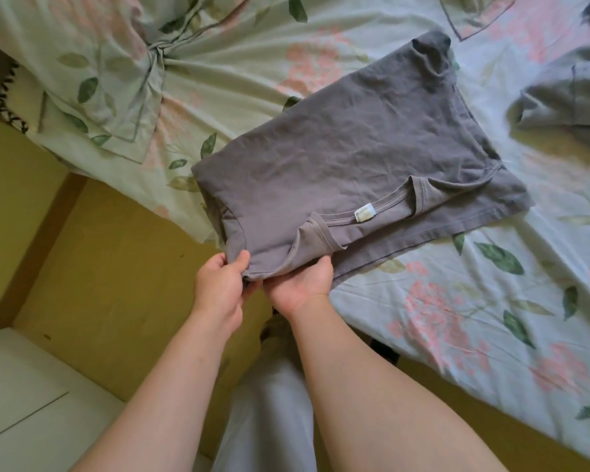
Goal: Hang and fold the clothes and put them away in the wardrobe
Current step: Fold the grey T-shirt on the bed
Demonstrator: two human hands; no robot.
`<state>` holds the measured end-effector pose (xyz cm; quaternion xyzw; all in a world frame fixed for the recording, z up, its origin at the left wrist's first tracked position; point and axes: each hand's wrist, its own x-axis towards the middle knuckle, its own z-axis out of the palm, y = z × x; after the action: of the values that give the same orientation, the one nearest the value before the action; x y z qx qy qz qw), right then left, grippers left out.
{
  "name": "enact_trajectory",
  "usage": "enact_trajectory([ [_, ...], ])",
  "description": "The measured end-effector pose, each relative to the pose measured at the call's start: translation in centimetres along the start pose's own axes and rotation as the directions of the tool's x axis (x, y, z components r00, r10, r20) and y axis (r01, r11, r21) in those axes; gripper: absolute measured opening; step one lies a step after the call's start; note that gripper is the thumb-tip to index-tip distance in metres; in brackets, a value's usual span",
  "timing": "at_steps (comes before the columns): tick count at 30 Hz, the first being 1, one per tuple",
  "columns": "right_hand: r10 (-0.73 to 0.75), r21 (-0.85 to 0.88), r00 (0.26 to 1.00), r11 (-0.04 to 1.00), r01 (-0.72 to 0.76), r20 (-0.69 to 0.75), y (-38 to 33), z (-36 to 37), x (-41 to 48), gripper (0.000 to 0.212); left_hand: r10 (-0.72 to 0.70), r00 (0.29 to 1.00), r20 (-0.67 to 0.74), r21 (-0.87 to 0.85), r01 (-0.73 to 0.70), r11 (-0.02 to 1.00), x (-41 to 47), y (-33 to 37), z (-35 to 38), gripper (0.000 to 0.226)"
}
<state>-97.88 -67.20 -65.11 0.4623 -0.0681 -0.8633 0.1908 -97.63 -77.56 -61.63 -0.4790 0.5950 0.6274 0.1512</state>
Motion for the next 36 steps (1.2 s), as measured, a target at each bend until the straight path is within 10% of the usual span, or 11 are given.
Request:
enact_trajectory([
  [8, -0.222, 0.017, 0.97, 0.974, 0.224, -0.098, -1.9, 0.2, -0.5, 0.091, -0.011, 0.999, -0.035, 0.111, 0.015, 0.994, 1.0, -0.7, -0.9, 0.008],
  [14, -0.364, -0.389, 0.868, 0.894, 0.224, -0.338, -3.8, -1.1, -1.5, 0.075, 0.111, 0.989, -0.099, 0.657, -0.019, 0.754, 2.7, -3.1, -0.4, 0.027],
  [18, -0.812, -0.886, 0.424, 0.461, 0.046, -0.401, -7.1, -1.4, -2.3, 0.044, 0.462, 0.884, -0.074, 0.921, -0.117, 0.372, 2.0, -3.2, 1.4, 0.055],
  [22, -0.95, -0.97, 0.251, -0.219, -0.105, 0.188, -13.0, 0.2, -3.3, 0.026, 0.528, 0.78, 0.336, 0.831, -0.51, 0.224, 1.5, -3.2, 5.2, 0.032],
  [28, -0.537, -0.464, 0.617, -0.836, -0.294, 0.575, -22.5, 3.3, -3.4, 0.043, 0.387, 0.71, 0.588, 0.697, -0.688, 0.204, 1.0, -3.9, 8.3, 0.034],
  [36, -0.554, -0.181, 0.725, -0.828, -0.531, 0.409, -26.2, 0.5, -6.9, 0.061, -0.036, 0.535, 0.844, 0.513, -0.825, -0.237, 0.6, -5.8, 8.5, 0.031],
])
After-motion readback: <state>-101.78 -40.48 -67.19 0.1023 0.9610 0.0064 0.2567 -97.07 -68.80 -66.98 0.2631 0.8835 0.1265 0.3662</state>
